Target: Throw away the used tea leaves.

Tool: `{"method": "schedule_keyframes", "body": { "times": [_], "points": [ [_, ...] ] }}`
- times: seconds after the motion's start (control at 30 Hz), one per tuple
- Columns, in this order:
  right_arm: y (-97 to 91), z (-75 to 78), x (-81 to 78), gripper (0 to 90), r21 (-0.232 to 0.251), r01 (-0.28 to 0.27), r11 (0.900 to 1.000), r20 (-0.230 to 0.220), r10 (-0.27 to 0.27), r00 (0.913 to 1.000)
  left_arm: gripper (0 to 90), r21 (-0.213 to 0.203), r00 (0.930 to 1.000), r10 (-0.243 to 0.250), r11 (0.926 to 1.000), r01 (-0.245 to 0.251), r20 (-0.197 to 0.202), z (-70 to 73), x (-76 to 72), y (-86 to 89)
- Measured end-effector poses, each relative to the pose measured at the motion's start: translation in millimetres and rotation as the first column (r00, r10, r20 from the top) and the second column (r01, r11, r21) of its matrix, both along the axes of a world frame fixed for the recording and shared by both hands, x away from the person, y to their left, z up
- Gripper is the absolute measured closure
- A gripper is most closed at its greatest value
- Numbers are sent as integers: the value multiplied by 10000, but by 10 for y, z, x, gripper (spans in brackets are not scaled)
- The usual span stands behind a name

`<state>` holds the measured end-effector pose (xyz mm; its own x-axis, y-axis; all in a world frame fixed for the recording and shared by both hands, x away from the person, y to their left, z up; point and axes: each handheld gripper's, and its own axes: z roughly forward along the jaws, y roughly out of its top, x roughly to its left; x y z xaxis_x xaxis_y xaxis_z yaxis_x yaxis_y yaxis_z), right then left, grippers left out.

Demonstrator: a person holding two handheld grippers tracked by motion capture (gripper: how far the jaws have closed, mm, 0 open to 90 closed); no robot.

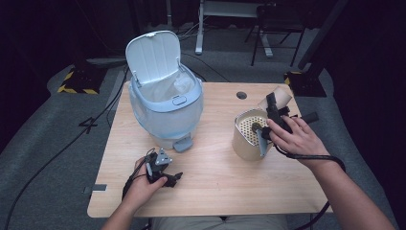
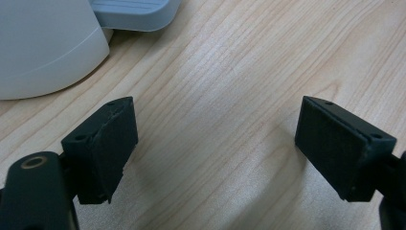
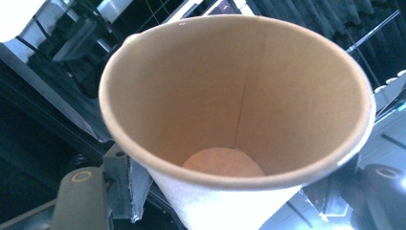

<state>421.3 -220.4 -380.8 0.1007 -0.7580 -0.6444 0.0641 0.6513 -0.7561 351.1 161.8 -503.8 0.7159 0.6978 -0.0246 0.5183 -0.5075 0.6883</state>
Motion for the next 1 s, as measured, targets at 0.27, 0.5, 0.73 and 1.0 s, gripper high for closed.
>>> {"method": "schedule_keyframes", "body": {
  "times": [0.27, 0.5, 0.73, 1.0],
  "points": [
    [-14, -4, -2, 300, -100, -20, 9999, 113, 21, 9999, 153, -5, 10000, -5, 10000, 5, 2, 0, -2, 1],
    [-35, 10, -2, 298, 99, -86, 9999, 167, 85, 9998, 153, -7, 10000, -9, 10000, 9, 2, 0, -2, 2],
    [-73, 104, 4, 291, 2015, -54, 9795, -645, 188, 9977, 153, -6, 10000, -11, 10000, 11, 0, 0, -2, 2],
    [-303, 311, 97, 285, 6952, 1454, 7039, -3040, 1047, 9469, 152, -13, 10000, -34, 10000, 34, -14, 0, 2, 4]
  ]
}}
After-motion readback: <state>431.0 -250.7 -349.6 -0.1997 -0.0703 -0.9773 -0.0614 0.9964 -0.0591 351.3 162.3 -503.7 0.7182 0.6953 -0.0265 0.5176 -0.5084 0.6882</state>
